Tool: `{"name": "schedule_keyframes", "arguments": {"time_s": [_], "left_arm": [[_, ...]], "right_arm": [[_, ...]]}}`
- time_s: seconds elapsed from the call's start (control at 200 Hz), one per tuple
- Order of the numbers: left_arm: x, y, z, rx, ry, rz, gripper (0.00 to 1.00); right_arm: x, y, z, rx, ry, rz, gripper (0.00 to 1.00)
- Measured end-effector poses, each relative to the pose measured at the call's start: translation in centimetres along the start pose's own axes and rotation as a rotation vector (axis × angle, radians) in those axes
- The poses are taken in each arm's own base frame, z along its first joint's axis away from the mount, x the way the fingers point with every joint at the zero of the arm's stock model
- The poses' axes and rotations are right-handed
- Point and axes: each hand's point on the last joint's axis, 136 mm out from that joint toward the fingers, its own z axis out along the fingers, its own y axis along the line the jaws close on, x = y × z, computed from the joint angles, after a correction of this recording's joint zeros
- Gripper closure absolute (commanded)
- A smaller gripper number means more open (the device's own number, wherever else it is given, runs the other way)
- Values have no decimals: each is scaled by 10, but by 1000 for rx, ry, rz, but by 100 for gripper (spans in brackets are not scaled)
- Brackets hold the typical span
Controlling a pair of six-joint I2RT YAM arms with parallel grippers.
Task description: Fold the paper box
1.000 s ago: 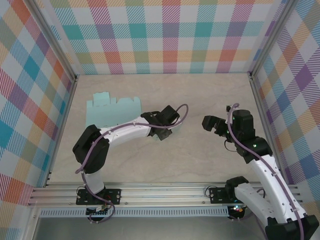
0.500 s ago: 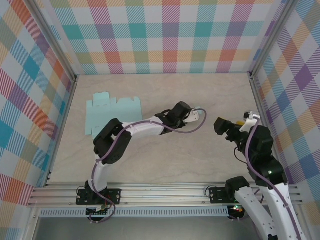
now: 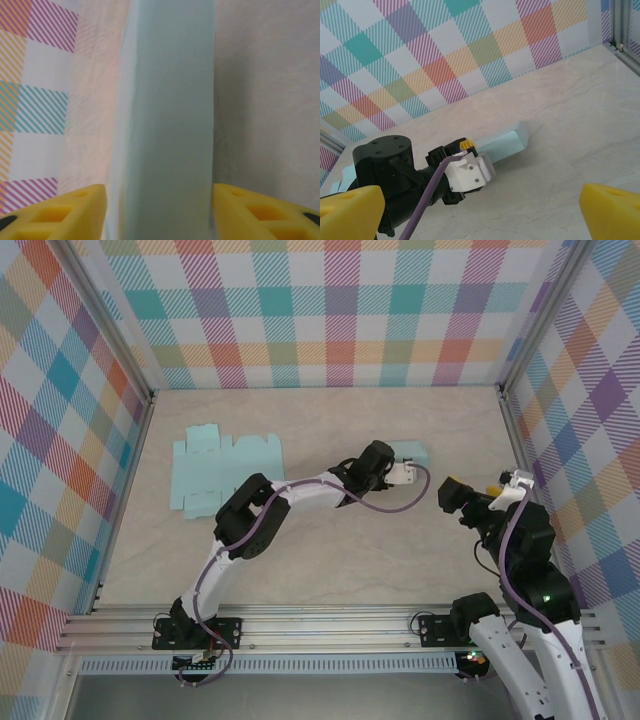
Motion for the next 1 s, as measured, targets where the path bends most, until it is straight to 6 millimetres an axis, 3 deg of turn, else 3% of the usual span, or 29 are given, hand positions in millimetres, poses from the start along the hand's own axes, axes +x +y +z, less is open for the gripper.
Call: {"name": "schedule_keyframes", "arguments": {"time_s": [0.185, 0.285, 0.38, 0.495, 0.625, 0.72, 0.815, 0.91, 1.0], "left_arm": [[4, -12, -2, 34, 3, -20, 1], [12, -25, -13, 54, 12, -33, 0], [15, -26, -38, 50, 8, -84, 0], [14, 7, -86, -46, -20, -207, 0], [24, 73, -157, -229, -54, -470, 0], [72, 128, -208, -379, -46, -766, 0], [162, 164, -262, -560, 36, -1099, 6], [249, 159, -318, -746, 162, -1392, 14], [290, 127, -350, -812, 253, -1577, 10]], "right_arm": [[3, 0, 5, 5, 22, 9, 0], [6, 1, 8, 1, 36, 11, 0], [7, 3, 11, -2, 52, 9, 0], [9, 4, 14, -2, 72, 7, 0], [9, 5, 15, -1, 77, 7, 0], [9, 4, 15, 6, 73, 6, 0], [8, 1, 15, 19, 68, 5, 0], [9, 0, 16, 25, 67, 5, 0], [12, -2, 19, 27, 72, 5, 0]]}}
